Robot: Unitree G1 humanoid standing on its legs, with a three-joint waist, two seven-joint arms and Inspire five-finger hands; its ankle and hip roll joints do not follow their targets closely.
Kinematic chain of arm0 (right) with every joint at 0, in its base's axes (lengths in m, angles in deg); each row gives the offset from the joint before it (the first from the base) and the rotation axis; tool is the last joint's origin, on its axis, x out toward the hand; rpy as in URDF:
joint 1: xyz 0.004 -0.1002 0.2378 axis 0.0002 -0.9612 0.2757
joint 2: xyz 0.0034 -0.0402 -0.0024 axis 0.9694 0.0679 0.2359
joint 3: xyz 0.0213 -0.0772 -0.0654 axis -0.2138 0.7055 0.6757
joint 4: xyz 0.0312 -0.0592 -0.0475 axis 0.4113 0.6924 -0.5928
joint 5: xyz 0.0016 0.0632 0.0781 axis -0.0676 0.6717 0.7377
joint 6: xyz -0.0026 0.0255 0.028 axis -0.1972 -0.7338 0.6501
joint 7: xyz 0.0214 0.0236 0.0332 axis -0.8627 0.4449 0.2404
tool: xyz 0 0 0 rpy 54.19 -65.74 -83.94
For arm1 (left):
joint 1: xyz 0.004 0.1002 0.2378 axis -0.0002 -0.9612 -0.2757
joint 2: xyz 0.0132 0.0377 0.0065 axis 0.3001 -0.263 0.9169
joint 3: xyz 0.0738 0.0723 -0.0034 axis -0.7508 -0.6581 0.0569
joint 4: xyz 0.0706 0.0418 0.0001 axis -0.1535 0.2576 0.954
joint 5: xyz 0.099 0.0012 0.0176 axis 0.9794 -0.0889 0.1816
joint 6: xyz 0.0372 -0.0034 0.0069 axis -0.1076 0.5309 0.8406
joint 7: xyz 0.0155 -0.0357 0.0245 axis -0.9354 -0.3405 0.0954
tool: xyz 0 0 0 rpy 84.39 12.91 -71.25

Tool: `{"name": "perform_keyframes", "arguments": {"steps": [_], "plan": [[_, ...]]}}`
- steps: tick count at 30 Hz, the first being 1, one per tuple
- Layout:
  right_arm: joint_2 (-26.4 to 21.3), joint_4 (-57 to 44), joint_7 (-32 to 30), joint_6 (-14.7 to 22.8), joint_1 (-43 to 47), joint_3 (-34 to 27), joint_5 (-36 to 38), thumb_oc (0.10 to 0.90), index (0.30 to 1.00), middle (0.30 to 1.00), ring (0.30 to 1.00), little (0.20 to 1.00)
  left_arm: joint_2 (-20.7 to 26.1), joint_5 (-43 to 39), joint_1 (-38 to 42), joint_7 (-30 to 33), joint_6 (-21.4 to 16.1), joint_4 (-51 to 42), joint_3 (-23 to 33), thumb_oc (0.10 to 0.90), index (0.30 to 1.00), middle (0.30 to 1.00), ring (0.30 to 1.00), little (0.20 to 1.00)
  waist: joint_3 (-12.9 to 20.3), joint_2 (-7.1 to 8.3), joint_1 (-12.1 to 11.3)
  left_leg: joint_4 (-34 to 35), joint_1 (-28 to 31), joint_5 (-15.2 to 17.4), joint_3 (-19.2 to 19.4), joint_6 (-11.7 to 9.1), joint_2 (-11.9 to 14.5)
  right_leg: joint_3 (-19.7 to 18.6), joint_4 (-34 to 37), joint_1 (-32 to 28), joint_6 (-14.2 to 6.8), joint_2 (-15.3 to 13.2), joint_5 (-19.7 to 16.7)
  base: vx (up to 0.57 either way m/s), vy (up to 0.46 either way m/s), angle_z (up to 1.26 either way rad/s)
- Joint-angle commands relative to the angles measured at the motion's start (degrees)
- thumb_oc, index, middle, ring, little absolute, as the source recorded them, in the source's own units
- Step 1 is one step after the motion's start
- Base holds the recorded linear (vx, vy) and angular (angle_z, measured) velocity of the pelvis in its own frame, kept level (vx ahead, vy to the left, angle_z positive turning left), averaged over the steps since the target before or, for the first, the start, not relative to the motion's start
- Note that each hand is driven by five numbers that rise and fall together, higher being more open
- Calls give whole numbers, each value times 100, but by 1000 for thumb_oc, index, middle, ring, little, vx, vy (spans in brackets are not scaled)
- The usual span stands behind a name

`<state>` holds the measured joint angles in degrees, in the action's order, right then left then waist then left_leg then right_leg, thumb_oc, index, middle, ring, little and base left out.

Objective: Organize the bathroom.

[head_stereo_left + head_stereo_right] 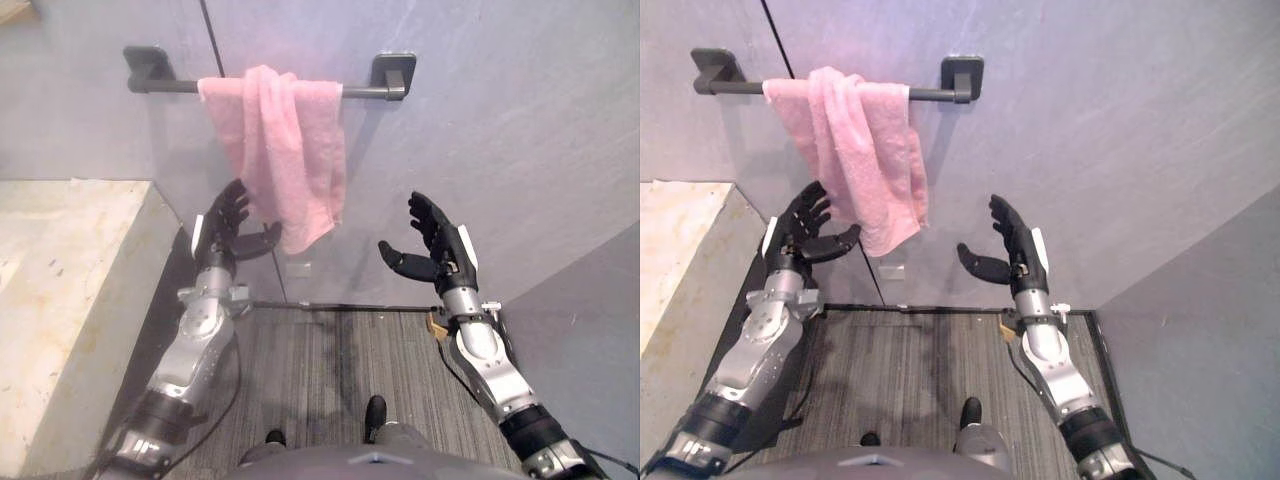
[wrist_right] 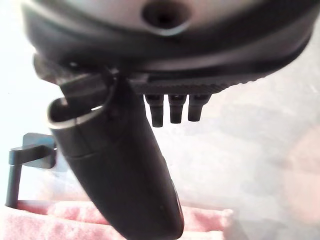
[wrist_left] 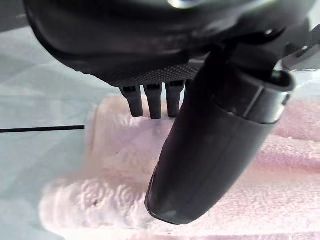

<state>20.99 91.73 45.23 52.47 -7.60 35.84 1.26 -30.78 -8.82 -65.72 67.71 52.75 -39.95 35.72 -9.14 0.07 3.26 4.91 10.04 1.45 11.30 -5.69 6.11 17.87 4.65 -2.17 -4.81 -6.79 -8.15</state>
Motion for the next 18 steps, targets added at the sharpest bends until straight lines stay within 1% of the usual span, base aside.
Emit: {"name": "perform_keyframes", "arguments": {"steps": [1, 6, 8, 9, 10, 12, 13, 14, 16, 18], "plan": [[-26, 32, -162, 264, 1220, -159, 153, 800, 900, 900, 900, 900, 157, 625, 712, 195, -621, -207, 22, 800, 900, 900, 900, 900, 497, 91, -116, 9, -249, 18, 283, 99, -76, 144, 35, -172, -663, -345, 385, 69, 23, 0], [-77, 207, -43, -154, 1877, -71, 330, 800, 900, 900, 900, 900, 277, 733, 979, 361, -745, -228, 153, 800, 900, 900, 900, 900, 571, 126, -219, 9, -268, 19, 307, 120, -109, 176, 35, -210, -681, -389, 401, 84, 25, 1], [-77, 274, -6, -279, 2052, -15, 370, 800, 900, 900, 900, 900, 298, 713, 1111, 340, -760, -230, 212, 800, 900, 900, 900, 900, 588, 132, -249, 9, -277, 20, 308, 123, -116, 196, 35, -221, -687, -403, 407, 72, 14, 1], [-75, 293, 33, -281, 2083, -6, 364, 800, 900, 900, 900, 900, 301, 712, 1140, 332, -768, -233, 224, 800, 900, 900, 900, 900, 595, 134, -256, 9, -280, 17, 309, 123, -117, 199, 35, -226, -690, -406, 409, 77, 11, 4], [-90, 341, 153, -381, 2230, 65, 427, 800, 900, 900, 900, 900, 336, 608, 1253, 354, -717, -284, 207, 800, 900, 900, 900, 900, 610, 141, -283, 9, -292, 20, 293, 127, -127, 204, 35, -231, -695, -409, 413, 47, 6, 4], [-98, 361, 188, -418, 2284, 93, 403, 800, 900, 900, 900, 900, 331, 612, 1285, 359, -690, -306, 201, 800, 900, 900, 900, 900, 613, 144, -294, 9, -296, 22, 287, 128, -131, 207, 35, -233, -696, -412, 416, 54, 7, 1], [-134, 388, 281, -551, 2461, 199, 453, 800, 900, 900, 900, 900, 313, 641, 1342, 346, -574, -381, 186, 800, 900, 900, 900, 900, 628, 159, -329, 9, -293, 28, 276, 130, -145, 205, 35, -250, -693, -407, 430, 85, 16, -2], [-157, 408, 284, -589, 2535, 218, 504, 800, 900, 900, 900, 900, 293, 641, 1326, 345, -523, -402, 193, 800, 900, 900, 900, 900, 636, 167, -348, 9, -291, 26, 283, 129, -147, 204, 35, -260, -688, -404, 437, 72, 14, -1], [-167, 432, 282, -589, 2569, 218, 553, 800, 900, 900, 900, 900, 285, 647, 1314, 338, -517, -398, 192, 800, 900, 900, 900, 900, 639, 171, -357, 9, -287, 29, 286, 131, -148, 209, 35, -266, -685, -401, 441, 32, 7, -3], [-162, 537, 351, -594, 2719, 182, 753, 800, 900, 900, 900, 900, 259, 596, 1287, 299, -478, -331, 157, 800, 900, 900, 900, 900, 650, 188, -392, 9, -270, 50, 290, 138, -163, 199, 35, -294, -675, -385, 463, 69, 13, -1]]}}
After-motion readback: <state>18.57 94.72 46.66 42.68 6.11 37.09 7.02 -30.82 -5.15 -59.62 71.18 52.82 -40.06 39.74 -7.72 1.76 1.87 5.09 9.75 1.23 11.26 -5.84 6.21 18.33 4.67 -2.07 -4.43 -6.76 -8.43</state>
